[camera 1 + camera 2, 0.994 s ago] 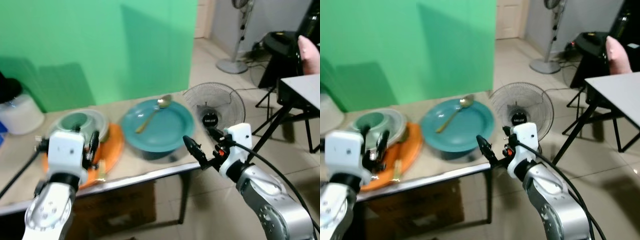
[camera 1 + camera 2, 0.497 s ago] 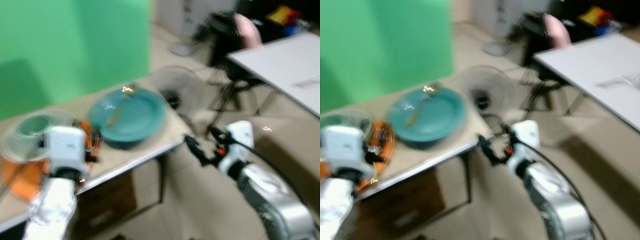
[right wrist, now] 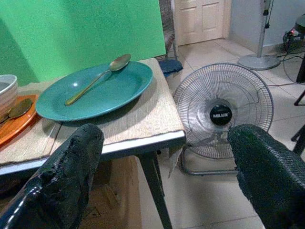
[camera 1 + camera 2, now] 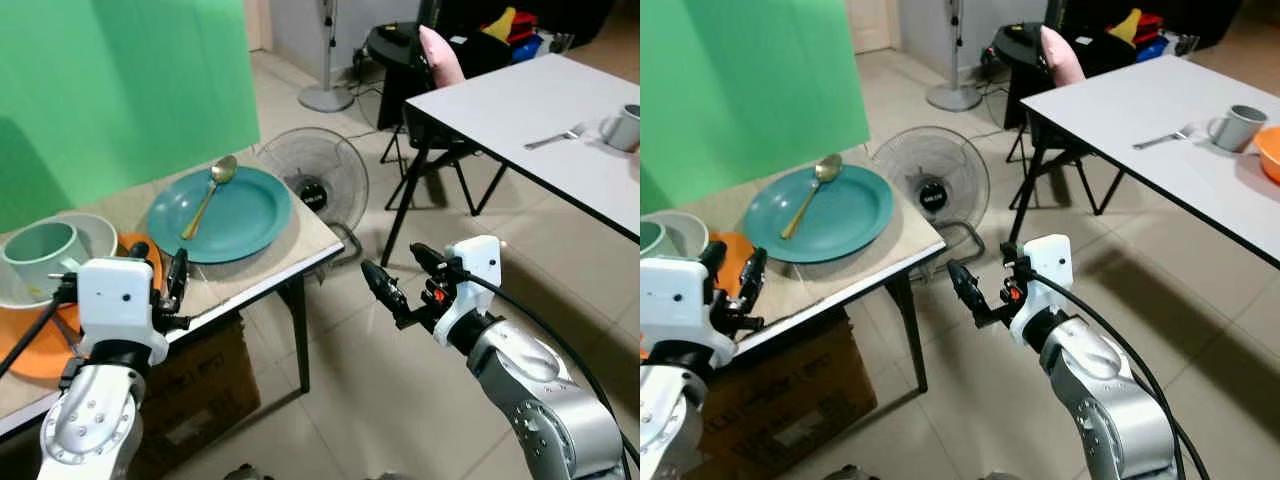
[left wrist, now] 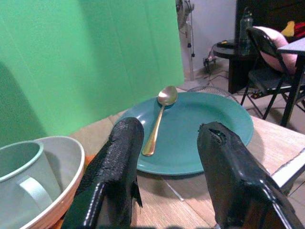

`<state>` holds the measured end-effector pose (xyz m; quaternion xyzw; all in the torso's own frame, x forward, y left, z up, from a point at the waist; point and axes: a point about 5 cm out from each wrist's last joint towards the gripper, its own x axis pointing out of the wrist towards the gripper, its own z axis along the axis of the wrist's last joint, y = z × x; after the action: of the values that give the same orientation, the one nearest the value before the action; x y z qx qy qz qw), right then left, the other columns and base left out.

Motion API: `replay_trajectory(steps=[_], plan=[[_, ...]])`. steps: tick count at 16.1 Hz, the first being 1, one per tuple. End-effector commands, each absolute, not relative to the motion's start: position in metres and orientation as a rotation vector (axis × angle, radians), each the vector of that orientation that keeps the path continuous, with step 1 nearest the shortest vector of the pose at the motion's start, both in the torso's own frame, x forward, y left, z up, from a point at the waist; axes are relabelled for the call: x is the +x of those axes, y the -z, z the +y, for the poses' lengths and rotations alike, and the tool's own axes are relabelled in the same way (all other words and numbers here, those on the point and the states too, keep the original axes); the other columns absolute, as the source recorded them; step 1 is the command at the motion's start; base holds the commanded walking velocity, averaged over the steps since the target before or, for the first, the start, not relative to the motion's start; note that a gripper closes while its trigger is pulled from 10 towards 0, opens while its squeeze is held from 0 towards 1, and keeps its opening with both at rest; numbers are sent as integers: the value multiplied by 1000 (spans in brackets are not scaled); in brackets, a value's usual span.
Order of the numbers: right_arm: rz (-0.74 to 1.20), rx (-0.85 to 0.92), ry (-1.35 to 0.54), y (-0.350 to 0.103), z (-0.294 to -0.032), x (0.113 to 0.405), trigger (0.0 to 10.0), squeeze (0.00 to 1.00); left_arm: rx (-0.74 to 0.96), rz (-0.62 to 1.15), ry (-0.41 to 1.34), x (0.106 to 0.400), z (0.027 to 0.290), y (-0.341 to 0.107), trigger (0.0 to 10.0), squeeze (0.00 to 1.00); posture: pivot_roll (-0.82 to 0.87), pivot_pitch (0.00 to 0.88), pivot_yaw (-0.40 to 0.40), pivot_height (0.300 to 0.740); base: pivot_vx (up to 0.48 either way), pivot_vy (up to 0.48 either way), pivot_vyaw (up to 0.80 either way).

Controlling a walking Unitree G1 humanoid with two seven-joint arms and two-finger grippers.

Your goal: Setting the table

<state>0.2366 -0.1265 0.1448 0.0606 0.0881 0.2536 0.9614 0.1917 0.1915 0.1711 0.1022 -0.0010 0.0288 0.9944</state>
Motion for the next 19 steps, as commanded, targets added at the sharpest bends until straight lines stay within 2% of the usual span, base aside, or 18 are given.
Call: replay_trajectory(steps=[1, 19], plan=[[178, 124, -534, -147, -124, 238, 10000, 0, 204, -18, -67, 191, 194, -176, 10000, 0, 4, 26, -3, 740, 270, 0, 0], [184, 123, -551, -145, -119, 241, 10000, 0, 231, -11, -33, 193, 205, -182, 10000, 0, 16, 26, 9, 740, 339, 0, 0]])
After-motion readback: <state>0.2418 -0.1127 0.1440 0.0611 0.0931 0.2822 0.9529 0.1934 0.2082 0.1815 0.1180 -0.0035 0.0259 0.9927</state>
